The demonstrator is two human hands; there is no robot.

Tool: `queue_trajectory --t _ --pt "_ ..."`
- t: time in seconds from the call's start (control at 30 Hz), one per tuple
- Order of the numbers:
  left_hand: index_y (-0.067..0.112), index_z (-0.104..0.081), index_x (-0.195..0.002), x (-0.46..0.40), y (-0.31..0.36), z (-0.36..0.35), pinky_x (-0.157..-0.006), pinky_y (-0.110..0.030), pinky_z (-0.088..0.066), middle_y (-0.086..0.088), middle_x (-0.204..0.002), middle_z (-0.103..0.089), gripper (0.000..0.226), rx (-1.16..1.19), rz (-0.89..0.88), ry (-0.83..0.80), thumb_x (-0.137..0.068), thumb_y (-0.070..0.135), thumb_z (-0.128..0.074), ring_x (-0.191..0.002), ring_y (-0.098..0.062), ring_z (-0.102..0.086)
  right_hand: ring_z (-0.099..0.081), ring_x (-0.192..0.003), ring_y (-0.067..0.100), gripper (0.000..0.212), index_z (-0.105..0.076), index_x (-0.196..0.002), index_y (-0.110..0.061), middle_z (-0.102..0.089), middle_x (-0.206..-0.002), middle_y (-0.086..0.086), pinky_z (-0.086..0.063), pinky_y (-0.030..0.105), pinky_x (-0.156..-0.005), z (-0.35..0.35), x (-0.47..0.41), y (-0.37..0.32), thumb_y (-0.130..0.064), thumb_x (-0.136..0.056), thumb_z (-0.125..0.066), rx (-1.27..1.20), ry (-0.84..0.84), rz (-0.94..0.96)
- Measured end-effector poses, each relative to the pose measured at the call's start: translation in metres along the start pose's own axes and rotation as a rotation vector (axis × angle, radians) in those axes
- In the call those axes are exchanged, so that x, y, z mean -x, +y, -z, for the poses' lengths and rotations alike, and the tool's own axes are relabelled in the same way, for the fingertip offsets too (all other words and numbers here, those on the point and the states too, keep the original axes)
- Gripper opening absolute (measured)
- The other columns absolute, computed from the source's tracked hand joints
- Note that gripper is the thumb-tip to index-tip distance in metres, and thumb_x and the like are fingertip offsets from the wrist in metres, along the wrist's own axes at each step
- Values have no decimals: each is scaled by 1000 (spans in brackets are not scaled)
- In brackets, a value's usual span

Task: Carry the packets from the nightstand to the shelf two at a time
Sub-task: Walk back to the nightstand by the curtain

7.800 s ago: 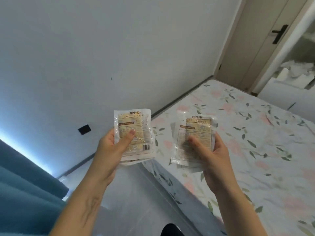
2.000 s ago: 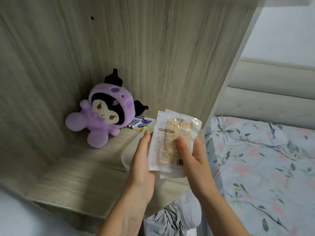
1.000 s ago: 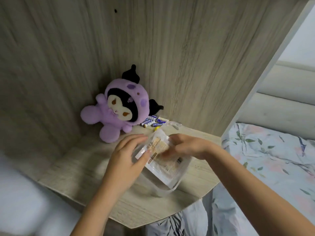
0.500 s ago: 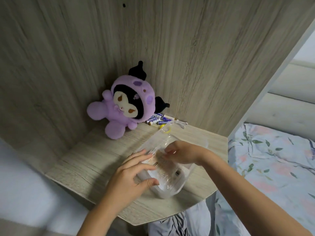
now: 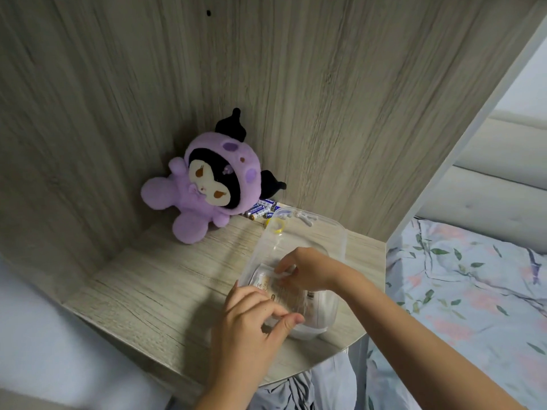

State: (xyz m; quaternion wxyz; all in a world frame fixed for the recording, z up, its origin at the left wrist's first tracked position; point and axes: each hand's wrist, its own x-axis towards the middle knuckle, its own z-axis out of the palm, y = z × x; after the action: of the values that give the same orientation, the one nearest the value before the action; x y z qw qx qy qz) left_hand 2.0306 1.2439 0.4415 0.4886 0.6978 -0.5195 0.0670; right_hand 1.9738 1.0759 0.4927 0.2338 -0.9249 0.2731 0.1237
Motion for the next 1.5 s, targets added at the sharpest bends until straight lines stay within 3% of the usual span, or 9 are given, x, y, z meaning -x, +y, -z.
queue_trajectory --t 0.1,0.23,0.3,0.43,0.53,0.9,1.23,1.4,1.5 --pt "26 -70 -66 -2 -2 3 -79 -32 -50 15 -77 -63 38 56 -51 8 -85 57 -59 -94 -9 -59 -63 -107 22 30 -68 -117 -13 -69 -117 4 -48 28 -92 7 12 1 -22 -89 -65 -37 137 25" --pt "23 -73 -73 -1 -8 26 -86 -31 -49 8 -94 -66 17 128 -87 39 -83 35 -66 -103 -16 -60 -66 -97 6 23 -67 -113 -21 -71 -107 -9 -51 17 -89 24 64 9 -18 -91 -65 -442 750 -1" --pt "16 -74 -71 -3 -4 40 -83 -25 -48 6 -93 -65 19 156 -77 48 -82 28 -63 -94 -13 -61 -67 -90 -2 18 -68 -105 -24 -71 -98 -13 -50 9 -80 20 104 19 -12 -93 -61 -552 911 -97" --pt "24 -73 -76 -8 10 65 -76 -4 -42 15 -85 -63 24 265 -145 -158 -86 36 -55 -83 5 -59 -67 -92 3 21 -67 -99 -30 -70 -96 -16 -45 7 -72 -37 183 42 -12 -94 -57 -389 757 -480" --pt "34 -71 -91 -4 28 62 -71 -14 -45 17 -89 -64 22 217 -349 -420 -84 41 -52 -82 1 -57 -63 -105 11 19 -68 -108 -28 -68 -103 -14 -41 16 -81 -104 234 37 -19 -93 -60 -255 601 -762" --pt "21 -70 -106 81 153 -17 -64 -35 -54 3 -96 -67 45 105 -1024 -1131 -86 47 -38 -86 -23 -65 -45 -125 17 37 -53 -129 -30 -59 -127 -12 -43 32 -101 -249 428 -74 -43 -95 -50 -341 678 -1516" --pt "21 -69 -107 279 301 10 -59 -33 -55 3 -96 -71 49 242 -1504 -1289 -88 50 -35 -80 -21 -68 -46 -124 16 42 -54 -129 -31 -61 -124 -12 -47 35 -98 -363 596 -213 -44 -88 -57 -473 807 -1930" --pt "29 -49 -136 420 378 61 -90 -33 -46 8 -132 -56 46 394 -1602 -1367 -98 51 -33 -117 -17 -54 -47 -123 18 46 -54 -131 -30 -59 -129 -11 -44 34 -100 -424 694 -273 -46 -88 -57 -452 820 -2014" --pt "31 -42 -140 491 418 88 -93 -30 -45 9 -138 -51 46 428 -1641 -1404 -99 49 -34 -122 -16 -49 -45 -123 16 47 -49 -133 -32 -58 -127 -11 -44 32 -98 -455 749 -299 -48 -89 -54 -474 751 -2037"
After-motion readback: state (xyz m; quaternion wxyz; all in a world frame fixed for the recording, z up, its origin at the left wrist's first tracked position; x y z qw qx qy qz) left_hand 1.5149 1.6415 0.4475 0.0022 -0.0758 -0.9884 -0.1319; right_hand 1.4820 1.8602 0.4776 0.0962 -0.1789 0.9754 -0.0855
